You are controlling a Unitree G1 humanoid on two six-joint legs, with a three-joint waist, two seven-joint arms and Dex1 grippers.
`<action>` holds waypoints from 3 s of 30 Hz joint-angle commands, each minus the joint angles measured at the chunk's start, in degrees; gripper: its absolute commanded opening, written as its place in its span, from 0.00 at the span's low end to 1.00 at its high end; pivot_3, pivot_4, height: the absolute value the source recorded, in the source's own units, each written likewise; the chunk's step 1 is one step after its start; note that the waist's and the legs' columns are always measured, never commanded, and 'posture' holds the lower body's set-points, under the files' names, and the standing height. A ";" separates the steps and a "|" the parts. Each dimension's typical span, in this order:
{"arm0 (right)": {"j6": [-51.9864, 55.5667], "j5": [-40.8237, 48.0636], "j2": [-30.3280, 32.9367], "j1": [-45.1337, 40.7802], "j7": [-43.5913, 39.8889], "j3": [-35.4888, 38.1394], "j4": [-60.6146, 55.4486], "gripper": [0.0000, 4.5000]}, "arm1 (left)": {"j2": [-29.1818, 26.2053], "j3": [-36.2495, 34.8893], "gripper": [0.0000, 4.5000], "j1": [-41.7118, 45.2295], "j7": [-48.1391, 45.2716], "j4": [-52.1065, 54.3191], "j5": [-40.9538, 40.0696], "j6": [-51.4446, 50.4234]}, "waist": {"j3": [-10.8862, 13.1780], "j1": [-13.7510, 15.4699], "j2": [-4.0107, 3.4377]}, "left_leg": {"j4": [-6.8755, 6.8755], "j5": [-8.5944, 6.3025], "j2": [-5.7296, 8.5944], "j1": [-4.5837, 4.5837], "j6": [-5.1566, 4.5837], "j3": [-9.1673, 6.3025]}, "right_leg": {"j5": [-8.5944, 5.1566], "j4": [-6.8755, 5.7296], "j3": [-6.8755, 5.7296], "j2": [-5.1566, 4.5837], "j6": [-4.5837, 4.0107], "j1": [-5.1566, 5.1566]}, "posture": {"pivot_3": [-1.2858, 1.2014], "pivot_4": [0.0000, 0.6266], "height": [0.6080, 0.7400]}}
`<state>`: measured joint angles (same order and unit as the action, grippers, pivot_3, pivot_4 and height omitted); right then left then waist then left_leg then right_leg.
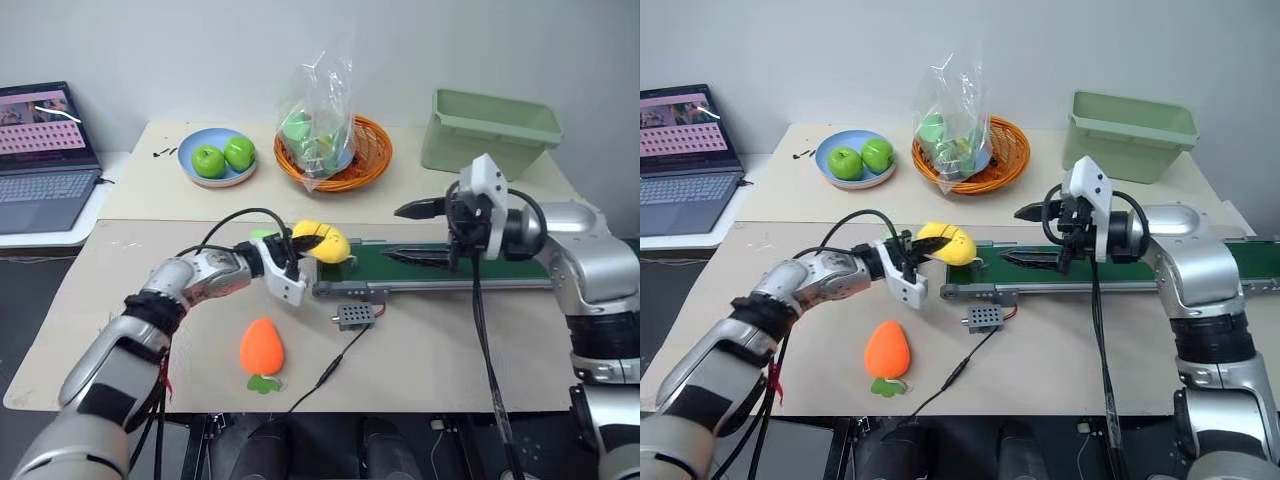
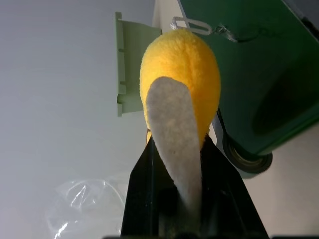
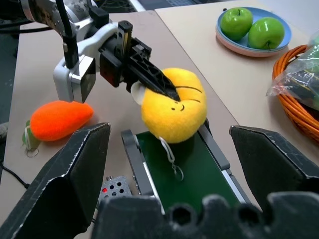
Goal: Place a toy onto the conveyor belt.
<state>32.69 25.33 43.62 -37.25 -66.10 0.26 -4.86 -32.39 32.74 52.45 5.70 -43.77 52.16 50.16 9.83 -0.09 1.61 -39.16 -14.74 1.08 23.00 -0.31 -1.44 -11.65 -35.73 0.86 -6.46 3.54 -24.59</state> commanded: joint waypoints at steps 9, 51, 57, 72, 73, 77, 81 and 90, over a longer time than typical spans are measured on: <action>3.36 3.15 3.70 3.60 3.35 5.61 -7.11 1.00 | 6.66 7.56 0.14 9.21 11.27 -14.06 6.74 4.20 | 0.01 0.21 0.02 | -0.08 0.00 0.02 0.06 0.00 0.00 | 0.01 0.00 -0.01 0.00 0.04 0.01 | 0.52 0.24 1.00; -3.41 0.33 0.36 -4.49 -3.48 -1.47 5.68 1.00 | -8.83 -30.87 1.00 -34.88 -50.56 57.60 -85.91 -68.91 | 0.01 -1.59 -0.03 | -0.64 -0.08 -0.09 -0.24 -0.12 -0.51 | -0.03 -0.16 0.12 0.04 0.10 0.30 | 0.52 0.24 1.00; -3.26 0.52 -0.06 -5.78 -4.95 -1.83 6.57 1.00 | -7.24 -39.02 1.00 -37.89 -48.76 63.04 -95.61 -77.61 | 0.01 -1.27 -0.04 | -0.62 -0.08 -0.09 -0.34 -0.12 -0.47 | -0.03 -0.17 0.16 0.04 0.09 0.33 | 0.52 0.24 1.00; -2.53 0.67 0.02 -6.26 -6.09 -1.59 6.58 1.00 | -7.14 -44.55 1.00 -38.25 -47.25 61.86 -98.29 -84.81 | 0.01 -0.67 -0.04 | -0.59 -0.08 -0.08 -0.35 -0.11 -0.26 | -0.04 -0.11 0.19 0.04 0.08 0.34 | 0.52 0.24 1.00; -2.52 0.69 0.01 -6.25 -6.07 -1.58 6.56 1.00 | -7.12 -44.40 1.00 -37.94 -47.37 61.76 -98.24 -85.03 | 0.01 -0.67 -0.04 | -0.59 -0.08 -0.08 -0.35 -0.11 -0.26 | -0.04 -0.11 0.19 0.04 0.08 0.34 | 0.52 0.24 1.00; -2.50 0.71 -0.33 -6.51 -5.80 -1.67 6.61 1.00 | -7.00 -43.93 1.00 -35.69 -47.63 60.69 -98.54 -86.54 | 0.01 -0.67 -0.04 | -0.59 -0.08 -0.07 -0.35 -0.11 -0.22 | -0.03 -0.12 0.19 0.04 0.08 0.35 | 0.52 0.24 1.00; -2.42 0.83 -0.70 -6.41 -5.44 -1.64 6.17 1.00 | -6.97 -43.88 1.00 -34.29 -47.59 60.28 -98.25 -87.39 | 0.01 -0.67 -0.04 | -0.59 -0.08 -0.07 -0.35 -0.11 -0.18 | -0.03 -0.10 0.19 0.04 0.08 0.34 | 0.52 0.24 1.00; -1.96 1.34 -1.28 -5.15 -4.39 -1.45 4.96 1.00 | -7.72 -43.43 1.00 -35.42 -47.54 61.49 -95.94 -87.65 | 0.01 -0.72 -0.04 | -0.59 -0.08 -0.07 -0.35 -0.11 -0.18 | -0.03 -0.10 0.19 0.04 0.08 0.34 | 0.52 0.24 1.00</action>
<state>30.52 25.59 42.24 -42.01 -70.75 -2.52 2.29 -39.19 -10.30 17.28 -41.50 15.86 -44.66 -38.06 9.85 -0.81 1.57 -39.74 -14.81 1.01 22.65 -0.42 -1.61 -11.68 -35.83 1.06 -6.42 3.62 -24.25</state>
